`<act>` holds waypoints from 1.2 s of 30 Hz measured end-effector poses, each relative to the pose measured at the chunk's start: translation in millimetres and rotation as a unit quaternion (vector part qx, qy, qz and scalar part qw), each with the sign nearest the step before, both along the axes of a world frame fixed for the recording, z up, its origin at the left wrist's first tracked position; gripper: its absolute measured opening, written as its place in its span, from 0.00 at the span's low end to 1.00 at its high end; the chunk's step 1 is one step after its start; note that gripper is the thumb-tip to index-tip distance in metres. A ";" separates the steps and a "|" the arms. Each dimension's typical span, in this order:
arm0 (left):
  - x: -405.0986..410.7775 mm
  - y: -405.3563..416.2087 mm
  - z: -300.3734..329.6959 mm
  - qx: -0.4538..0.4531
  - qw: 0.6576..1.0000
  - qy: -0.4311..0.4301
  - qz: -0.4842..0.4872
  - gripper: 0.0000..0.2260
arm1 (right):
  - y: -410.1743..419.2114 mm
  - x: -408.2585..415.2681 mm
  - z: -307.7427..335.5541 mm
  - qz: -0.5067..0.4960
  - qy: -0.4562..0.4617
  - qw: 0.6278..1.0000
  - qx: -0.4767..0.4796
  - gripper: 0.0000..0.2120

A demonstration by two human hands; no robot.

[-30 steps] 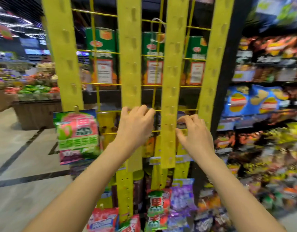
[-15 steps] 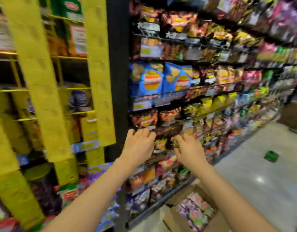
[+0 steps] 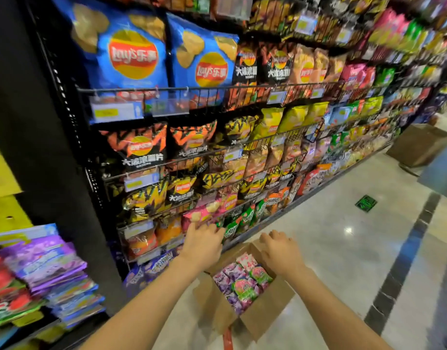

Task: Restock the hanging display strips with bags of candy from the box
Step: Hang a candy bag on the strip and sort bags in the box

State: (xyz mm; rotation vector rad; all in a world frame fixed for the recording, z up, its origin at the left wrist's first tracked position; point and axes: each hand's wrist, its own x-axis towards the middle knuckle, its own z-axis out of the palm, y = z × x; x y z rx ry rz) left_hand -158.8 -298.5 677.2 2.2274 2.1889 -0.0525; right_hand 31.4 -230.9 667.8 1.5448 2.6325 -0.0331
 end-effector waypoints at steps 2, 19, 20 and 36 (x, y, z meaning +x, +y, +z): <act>8.5 14.5 -18.6 -0.020 1.000 -0.016 0.008 0.16 | 13.7 10.4 -14.4 -0.010 -0.035 0.999 -0.030 0.17; 34.2 164.0 -153.9 -0.184 0.976 -0.097 0.062 0.25 | 170.0 16.8 -117.3 -0.049 -0.134 0.971 -0.191 0.18; 36.2 169.7 -160.8 -0.189 0.974 -0.105 0.069 0.25 | 177.1 18.2 -122.9 -0.052 -0.131 0.970 -0.197 0.18; 127.1 220.5 -369.8 -0.256 0.917 -0.213 0.218 0.18 | 273.7 98.6 -345.1 -0.063 -0.154 0.944 -0.284 0.19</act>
